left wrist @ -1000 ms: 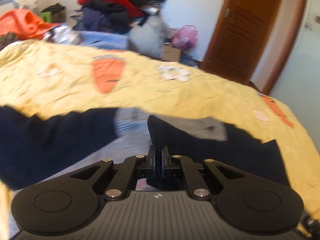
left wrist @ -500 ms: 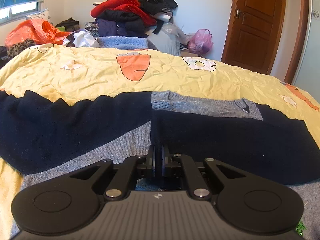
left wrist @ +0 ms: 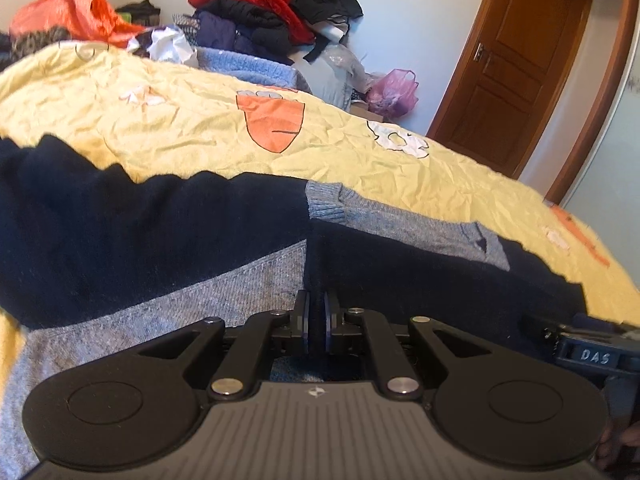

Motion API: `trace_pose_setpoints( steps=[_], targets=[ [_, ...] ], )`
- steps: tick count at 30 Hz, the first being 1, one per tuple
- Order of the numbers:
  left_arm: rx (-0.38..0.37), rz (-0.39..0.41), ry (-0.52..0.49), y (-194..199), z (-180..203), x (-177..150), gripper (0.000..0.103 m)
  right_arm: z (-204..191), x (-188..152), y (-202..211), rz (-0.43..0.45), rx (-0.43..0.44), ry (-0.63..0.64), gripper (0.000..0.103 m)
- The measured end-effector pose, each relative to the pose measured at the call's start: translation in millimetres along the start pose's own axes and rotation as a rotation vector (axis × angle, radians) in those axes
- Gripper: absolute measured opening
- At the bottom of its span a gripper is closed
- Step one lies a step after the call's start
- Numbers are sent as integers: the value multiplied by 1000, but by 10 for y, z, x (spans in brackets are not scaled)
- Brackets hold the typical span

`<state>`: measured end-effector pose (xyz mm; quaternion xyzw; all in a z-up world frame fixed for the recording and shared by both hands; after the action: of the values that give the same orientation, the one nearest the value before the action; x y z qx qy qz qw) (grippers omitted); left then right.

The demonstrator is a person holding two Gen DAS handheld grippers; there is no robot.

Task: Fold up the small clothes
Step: 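Lay the sleeve on the body and open the right tool while the left tool lifts the other sleeve, then fold the second navy sleeve across the body with the left tool and release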

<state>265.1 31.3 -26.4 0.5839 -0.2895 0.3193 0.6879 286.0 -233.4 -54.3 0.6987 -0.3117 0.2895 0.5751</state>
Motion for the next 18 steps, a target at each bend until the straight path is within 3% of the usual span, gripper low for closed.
trace_pose_setpoints(
  steps=[4,6,7,8,9,10,11,13,16,18],
  targets=[
    [-39,-29,-48,208,-121,74,11,20,9,9,5,-8,2,103],
    [-30,37,-46,491,-384,159,13,32,15,35,9,-3,-6,103],
    [-8,76,-31,630,-580,209,20,13,60,18,9,-5,-5,103],
    [33,109,-1,749,-830,264,39,12,62,17,9,-5,-6,103],
    [81,133,48,842,-1119,320,53,12,63,15,9,-5,-6,103],
    [132,157,115,923,-1444,369,83,10,62,16,10,-5,-7,103],
    [191,185,197,1004,-1802,406,91,9,61,17,11,-5,-6,103],
    [256,204,380,1104,-2509,437,91,10,61,20,11,-4,-7,103],
    [167,161,697,1038,-3410,321,91,22,66,31,15,4,-19,103],
    [155,153,805,989,-3764,228,90,24,69,28,16,5,-21,103]
  ],
)
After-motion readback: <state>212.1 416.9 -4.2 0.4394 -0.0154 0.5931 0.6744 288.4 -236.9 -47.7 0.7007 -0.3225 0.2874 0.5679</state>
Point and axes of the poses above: each gripper's, at about its wrist camera, not at the fingertips, and y roughly against the way its jaws point, z to its right, x to its top, the point moved 5 cm from there along -y, roughly the way its jaws point, and after that the axes turned 10 degrees about -y, right-handed, at the moved point
